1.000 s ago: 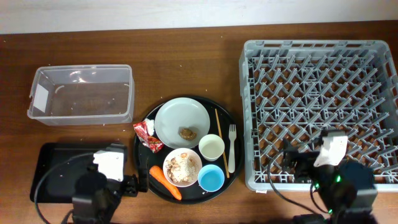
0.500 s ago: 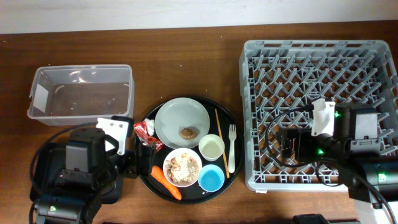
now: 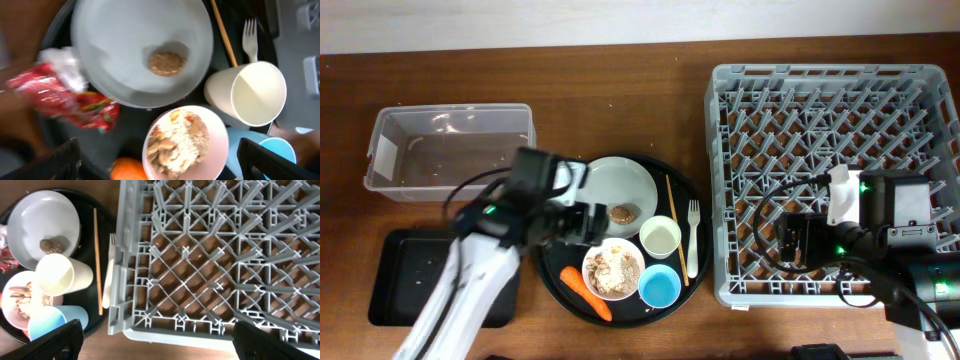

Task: Sort waste into correct bins and load items into the dishwasher rack
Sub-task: 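Move the left gripper over the tray to the white cup, then grasp the white cup with the left gripper and lift it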

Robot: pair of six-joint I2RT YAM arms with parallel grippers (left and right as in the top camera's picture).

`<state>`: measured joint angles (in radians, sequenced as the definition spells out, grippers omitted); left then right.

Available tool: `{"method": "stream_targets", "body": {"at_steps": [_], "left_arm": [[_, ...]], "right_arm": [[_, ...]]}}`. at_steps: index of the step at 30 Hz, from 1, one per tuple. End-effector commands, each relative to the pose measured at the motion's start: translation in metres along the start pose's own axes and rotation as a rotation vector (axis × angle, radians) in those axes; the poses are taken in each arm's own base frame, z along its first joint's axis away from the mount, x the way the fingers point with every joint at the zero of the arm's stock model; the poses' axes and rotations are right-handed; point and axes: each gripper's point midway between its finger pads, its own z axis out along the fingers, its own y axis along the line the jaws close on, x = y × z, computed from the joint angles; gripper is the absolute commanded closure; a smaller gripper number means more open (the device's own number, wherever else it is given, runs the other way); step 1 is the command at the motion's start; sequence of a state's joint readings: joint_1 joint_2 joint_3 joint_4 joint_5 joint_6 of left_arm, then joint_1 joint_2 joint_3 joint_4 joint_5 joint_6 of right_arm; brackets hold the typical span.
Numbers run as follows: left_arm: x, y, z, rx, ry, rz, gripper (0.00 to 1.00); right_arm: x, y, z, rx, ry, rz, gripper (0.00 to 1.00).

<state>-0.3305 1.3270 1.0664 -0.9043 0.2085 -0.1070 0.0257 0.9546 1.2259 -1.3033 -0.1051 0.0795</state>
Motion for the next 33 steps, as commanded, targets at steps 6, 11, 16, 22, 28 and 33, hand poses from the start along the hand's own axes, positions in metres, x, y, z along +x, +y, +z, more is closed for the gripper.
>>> {"method": "stream_targets", "body": {"at_steps": [6,11,16,22,28,33], "left_arm": [[-0.016,-0.052,0.047,0.062,0.030,0.137,0.02],[-0.013,-0.067,0.069,0.079,0.058,0.179,0.23],[-0.006,-0.084,0.084,0.095,0.080,0.224,0.27],[0.004,-0.094,0.102,0.102,0.121,0.257,0.37],[0.002,-0.095,0.106,0.104,0.114,0.259,0.70],[0.002,-0.095,0.106,0.103,0.116,0.259,0.80]], "right_arm": [[-0.003,-0.006,-0.007,0.037,-0.020,0.012,0.02],[0.000,-0.007,-0.007,0.038,-0.007,0.013,0.02],[0.000,-0.007,-0.007,0.038,-0.006,0.013,0.02],[0.002,-0.007,-0.007,0.039,0.000,0.014,0.02],[0.002,-0.007,-0.007,0.038,0.001,0.014,0.02],[0.002,-0.007,-0.007,0.038,0.001,0.014,0.02]]}}
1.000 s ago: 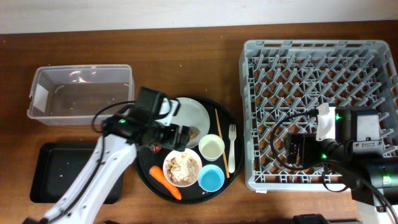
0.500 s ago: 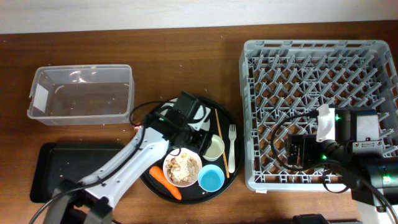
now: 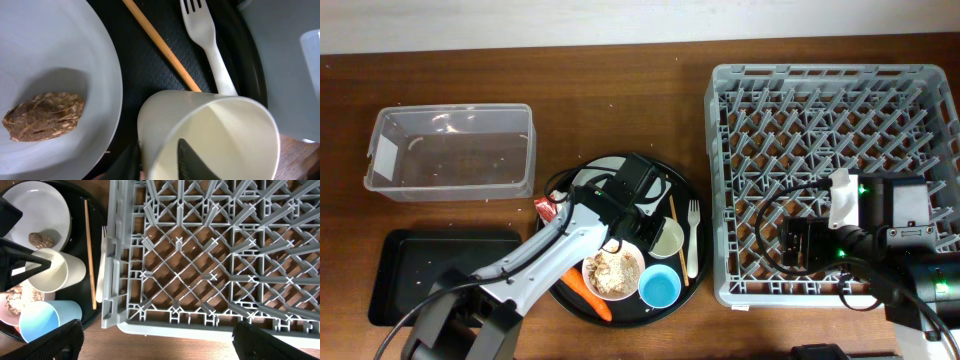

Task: Sort waste into correct bins and load items into the dishwasher rack
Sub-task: 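Grasp the white cup with the left gripper and lift it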

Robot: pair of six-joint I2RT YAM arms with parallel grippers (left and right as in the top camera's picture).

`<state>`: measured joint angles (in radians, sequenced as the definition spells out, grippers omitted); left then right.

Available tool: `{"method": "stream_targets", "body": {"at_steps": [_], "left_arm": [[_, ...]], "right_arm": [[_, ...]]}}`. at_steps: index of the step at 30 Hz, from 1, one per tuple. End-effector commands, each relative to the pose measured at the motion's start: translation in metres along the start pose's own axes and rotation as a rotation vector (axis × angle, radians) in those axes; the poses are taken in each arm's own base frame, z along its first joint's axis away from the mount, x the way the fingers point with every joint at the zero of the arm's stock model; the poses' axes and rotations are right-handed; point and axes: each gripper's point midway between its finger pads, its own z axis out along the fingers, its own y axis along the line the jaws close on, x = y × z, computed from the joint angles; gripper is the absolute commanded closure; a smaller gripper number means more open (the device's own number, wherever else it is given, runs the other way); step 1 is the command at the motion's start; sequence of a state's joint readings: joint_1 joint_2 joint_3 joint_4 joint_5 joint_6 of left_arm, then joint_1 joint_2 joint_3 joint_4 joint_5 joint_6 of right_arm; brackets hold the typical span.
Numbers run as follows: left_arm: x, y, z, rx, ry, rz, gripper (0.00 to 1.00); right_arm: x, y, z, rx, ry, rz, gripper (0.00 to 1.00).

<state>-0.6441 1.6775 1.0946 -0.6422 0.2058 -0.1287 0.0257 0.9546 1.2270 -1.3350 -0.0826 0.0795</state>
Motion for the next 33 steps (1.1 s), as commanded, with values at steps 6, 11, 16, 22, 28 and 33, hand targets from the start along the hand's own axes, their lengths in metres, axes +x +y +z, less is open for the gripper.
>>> {"method": "stream_targets", "body": {"at_steps": [6,11,16,22,28,33], "left_arm": [[-0.007,-0.003,-0.002,0.003,-0.016,0.009,0.93],[-0.008,-0.002,-0.002,0.003,-0.020,0.008,0.99],[-0.022,-0.007,-0.013,0.007,-0.053,0.016,0.99],[-0.071,-0.005,-0.096,0.055,-0.237,-0.018,0.99],[-0.087,-0.006,-0.191,0.377,-0.442,-0.140,0.99],[-0.082,-0.014,-0.243,0.709,-0.501,-0.116,0.99]], "right_arm": [[-0.003,-0.003,-0.007,0.014,-0.020,0.012,0.02],[-0.003,-0.003,-0.007,0.014,-0.020,0.012,0.02],[-0.003,-0.003,-0.007,0.014,-0.021,0.012,0.02],[-0.013,0.017,-0.008,-0.099,-0.058,-0.006,0.02],[-0.041,0.091,-0.035,-0.543,-0.190,-0.139,0.01],[-0.050,0.132,-0.057,-0.851,-0.225,-0.253,0.01]]}}
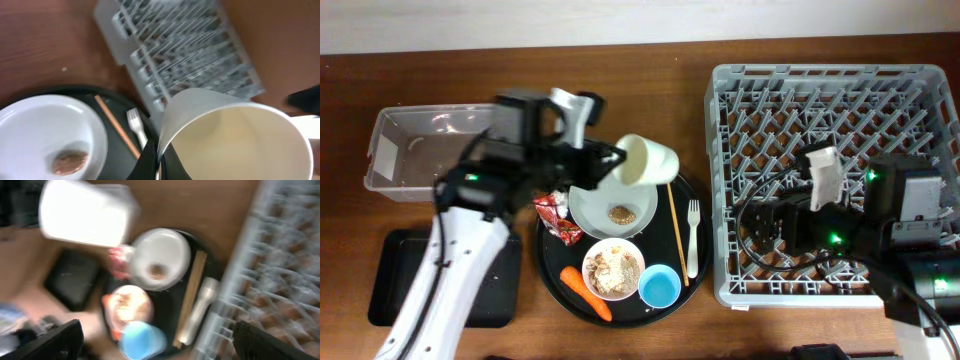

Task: Sort waste into correct bins and load items into the dishwasher rack
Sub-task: 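Grasp the white cup with the left gripper and lift it, then hand the white cup from the left gripper to the right gripper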

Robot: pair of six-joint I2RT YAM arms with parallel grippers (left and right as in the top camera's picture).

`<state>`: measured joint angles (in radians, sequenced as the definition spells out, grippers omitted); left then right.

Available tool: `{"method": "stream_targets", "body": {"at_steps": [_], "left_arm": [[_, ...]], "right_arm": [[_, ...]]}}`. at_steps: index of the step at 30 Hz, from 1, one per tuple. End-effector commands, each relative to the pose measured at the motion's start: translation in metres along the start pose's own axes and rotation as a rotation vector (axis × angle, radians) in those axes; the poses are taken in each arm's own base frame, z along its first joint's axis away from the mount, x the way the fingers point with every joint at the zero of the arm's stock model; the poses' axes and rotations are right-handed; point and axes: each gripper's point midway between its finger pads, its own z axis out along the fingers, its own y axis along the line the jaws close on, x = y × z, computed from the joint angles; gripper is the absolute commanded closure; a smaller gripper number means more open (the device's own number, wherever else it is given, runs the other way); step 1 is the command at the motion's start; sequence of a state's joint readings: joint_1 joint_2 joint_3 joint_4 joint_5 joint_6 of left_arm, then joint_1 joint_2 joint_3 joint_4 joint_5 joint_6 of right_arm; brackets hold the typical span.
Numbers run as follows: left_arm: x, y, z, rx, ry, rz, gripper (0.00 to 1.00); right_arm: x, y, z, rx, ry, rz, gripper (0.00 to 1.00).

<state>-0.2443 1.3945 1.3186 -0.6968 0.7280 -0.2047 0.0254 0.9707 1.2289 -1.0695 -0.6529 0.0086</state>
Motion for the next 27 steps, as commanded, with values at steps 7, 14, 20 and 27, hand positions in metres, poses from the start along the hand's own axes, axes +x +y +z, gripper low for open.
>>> {"method": "stream_targets", "body": {"at_steps": [7,14,20,27], "left_arm": [[0.002,-0.078,-0.046,0.556,0.055,-0.025,1.00],[0.005,-0.080,-0.042,0.553,0.067,-0.024,0.99],[0.013,-0.082,-0.023,0.487,0.094,-0.005,0.99],[0.020,-0.086,-0.008,0.429,0.120,-0.001,1.00]], "right_arm": [[-0.016,0.071,0.004,-0.629,0.003,-0.110,0.00],[-0.024,0.076,0.009,-0.798,-0.009,-0.103,0.04],[-0.024,0.083,0.010,-0.832,-0.009,-0.127,0.12],[-0.024,0.083,0.010,-0.832,-0.008,-0.125,0.13]]}}
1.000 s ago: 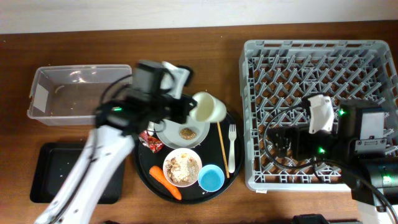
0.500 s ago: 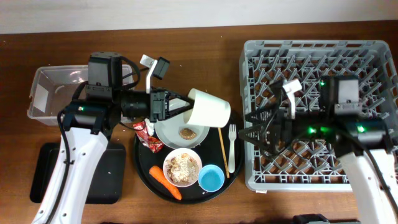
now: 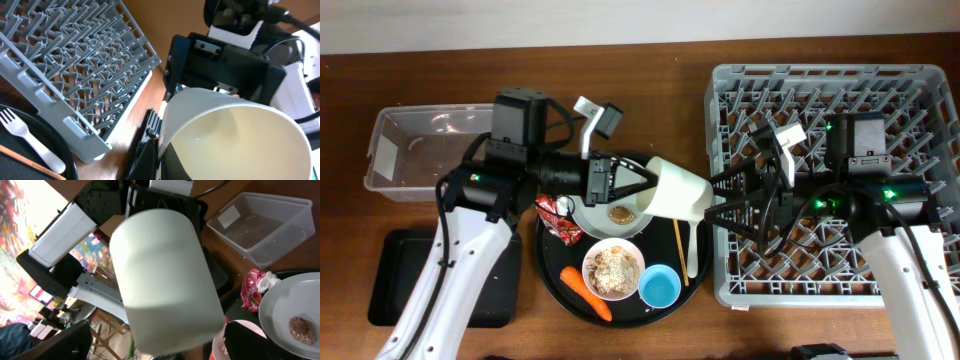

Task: Sort waste into correct bins and load items into the dishwasher rack
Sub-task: 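Hand the white cup from the left gripper to the right gripper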

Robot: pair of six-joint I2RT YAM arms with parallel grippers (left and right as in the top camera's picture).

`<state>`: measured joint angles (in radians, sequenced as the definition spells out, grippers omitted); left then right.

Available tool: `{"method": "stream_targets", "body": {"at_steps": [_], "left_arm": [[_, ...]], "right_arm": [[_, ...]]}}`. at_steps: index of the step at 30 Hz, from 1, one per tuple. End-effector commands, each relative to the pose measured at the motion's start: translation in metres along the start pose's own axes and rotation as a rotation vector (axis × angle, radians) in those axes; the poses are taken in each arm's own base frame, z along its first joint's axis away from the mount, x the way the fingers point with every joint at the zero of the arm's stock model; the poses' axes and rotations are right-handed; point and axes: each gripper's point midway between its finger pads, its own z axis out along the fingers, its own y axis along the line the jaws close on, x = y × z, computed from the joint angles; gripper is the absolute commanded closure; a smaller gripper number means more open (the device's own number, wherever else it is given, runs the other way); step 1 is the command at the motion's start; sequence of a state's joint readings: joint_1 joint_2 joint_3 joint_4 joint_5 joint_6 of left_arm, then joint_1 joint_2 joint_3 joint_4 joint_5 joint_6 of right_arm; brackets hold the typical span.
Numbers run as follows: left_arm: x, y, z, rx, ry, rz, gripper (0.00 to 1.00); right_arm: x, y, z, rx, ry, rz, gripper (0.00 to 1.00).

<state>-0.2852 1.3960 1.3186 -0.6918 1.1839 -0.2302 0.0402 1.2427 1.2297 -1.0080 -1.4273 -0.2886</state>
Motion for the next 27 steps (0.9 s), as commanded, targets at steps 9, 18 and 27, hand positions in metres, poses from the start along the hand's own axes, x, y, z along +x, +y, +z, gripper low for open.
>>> {"method": "stream_targets", "body": {"at_steps": [9,18,27], "left_arm": [[-0.016,-0.003,0.006,-0.031,-0.043,-0.017,1.00],[-0.011,-0.010,0.015,-0.013,-0.020,-0.017,0.99],[-0.011,-0.009,0.015,-0.021,-0.022,-0.017,1.00]], "right_arm": [[0.001,0.012,0.011,-0.046,0.032,-0.031,0.16],[0.000,0.010,0.014,-0.042,0.036,-0.062,0.20],[0.000,0.010,0.014,-0.042,0.037,-0.062,0.42]]}}
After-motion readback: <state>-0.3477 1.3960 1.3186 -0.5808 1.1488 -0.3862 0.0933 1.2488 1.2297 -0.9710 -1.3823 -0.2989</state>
